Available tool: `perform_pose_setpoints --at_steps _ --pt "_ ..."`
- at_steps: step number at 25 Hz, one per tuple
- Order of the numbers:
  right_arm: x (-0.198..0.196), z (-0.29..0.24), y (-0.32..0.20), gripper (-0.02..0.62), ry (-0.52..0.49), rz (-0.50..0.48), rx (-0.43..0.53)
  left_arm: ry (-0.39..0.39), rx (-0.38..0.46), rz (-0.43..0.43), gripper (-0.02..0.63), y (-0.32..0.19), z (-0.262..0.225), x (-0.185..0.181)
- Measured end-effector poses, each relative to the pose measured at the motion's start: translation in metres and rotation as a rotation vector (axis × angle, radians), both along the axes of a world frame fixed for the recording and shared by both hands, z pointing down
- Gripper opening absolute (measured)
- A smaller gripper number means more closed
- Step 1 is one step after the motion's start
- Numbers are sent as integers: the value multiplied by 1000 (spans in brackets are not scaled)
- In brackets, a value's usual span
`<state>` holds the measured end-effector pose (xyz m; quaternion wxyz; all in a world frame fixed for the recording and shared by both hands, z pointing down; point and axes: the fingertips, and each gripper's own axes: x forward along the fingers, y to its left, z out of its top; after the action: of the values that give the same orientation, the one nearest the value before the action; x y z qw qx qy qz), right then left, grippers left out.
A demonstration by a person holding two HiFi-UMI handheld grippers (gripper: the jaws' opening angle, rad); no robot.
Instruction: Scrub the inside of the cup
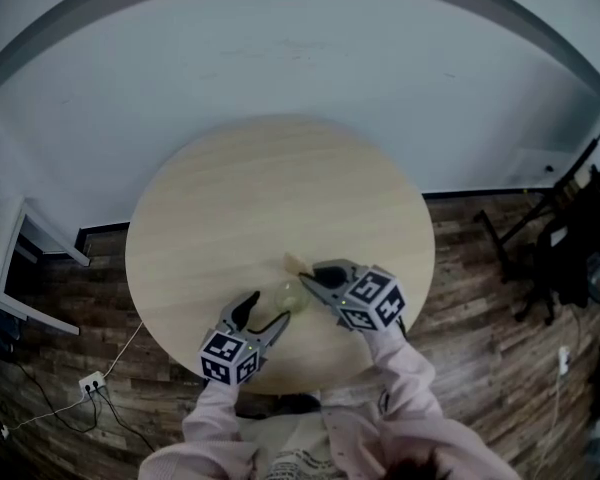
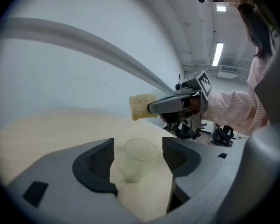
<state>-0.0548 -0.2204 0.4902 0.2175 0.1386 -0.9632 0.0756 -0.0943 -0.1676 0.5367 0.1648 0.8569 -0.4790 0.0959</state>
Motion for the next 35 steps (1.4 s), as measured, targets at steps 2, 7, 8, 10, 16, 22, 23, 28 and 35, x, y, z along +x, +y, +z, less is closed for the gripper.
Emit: perform_pose_setpoints --at_steps 2,7,8,10,16,22,23,28,35 --pt "-1 2 0 18 23 -19 10 6 -21 15 334 0 9 3" --pt "-3 8 2 18 88 -79 33 -14 -59 52 337 0 31 11" --pt "-2 9 2 18 110 -95 42 -18 -67 60 341 0 36 13" --pt "0 13 3 18 151 -125 64 -27 -82 72 342 0 44 17" --pt "-2 16 17 18 236 -217 92 -33 -101 92 348 -1 56 24" --pt "1 33 22 18 373 -336 185 -34 -117 100 354 -6 67 28" --pt "1 35 23 18 388 -351 203 -35 -119 102 356 -7 69 29" --pt "-1 40 27 18 445 -421 292 -42 -117 111 380 -10 73 35" --pt "0 51 34 20 552 -529 393 -43 -106 118 387 -16 78 41"
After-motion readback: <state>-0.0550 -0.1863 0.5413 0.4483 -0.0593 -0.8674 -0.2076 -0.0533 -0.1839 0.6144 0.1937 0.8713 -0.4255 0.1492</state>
